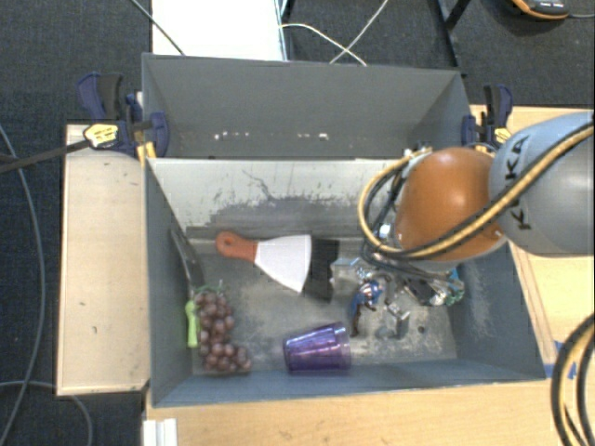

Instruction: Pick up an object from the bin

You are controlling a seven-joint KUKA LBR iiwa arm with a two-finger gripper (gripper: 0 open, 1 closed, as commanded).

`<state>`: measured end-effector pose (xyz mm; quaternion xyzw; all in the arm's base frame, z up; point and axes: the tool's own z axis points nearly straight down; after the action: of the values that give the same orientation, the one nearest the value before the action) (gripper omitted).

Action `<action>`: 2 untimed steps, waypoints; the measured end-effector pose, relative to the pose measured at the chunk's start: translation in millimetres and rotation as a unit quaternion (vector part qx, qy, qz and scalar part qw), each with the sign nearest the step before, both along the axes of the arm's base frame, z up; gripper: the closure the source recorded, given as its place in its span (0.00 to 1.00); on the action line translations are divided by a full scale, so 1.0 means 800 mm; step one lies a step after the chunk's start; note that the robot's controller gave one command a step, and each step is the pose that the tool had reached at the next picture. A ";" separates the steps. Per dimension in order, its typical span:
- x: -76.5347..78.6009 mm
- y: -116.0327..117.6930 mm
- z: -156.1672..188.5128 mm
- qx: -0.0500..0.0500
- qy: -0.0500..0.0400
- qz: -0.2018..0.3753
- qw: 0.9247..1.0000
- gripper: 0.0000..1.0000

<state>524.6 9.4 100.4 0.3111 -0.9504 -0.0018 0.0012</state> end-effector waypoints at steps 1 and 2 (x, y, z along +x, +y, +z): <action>0.022 -0.022 -0.038 -0.001 -0.008 0.186 0.982 0.00; 0.015 -0.015 -0.037 0.001 -0.001 0.090 0.996 1.00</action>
Offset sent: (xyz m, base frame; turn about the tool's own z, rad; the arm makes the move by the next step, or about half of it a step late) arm 0.0109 -0.0129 -0.0304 -0.1813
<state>536.3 -2.6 70.9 0.3955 -0.9185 -0.0021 -0.0002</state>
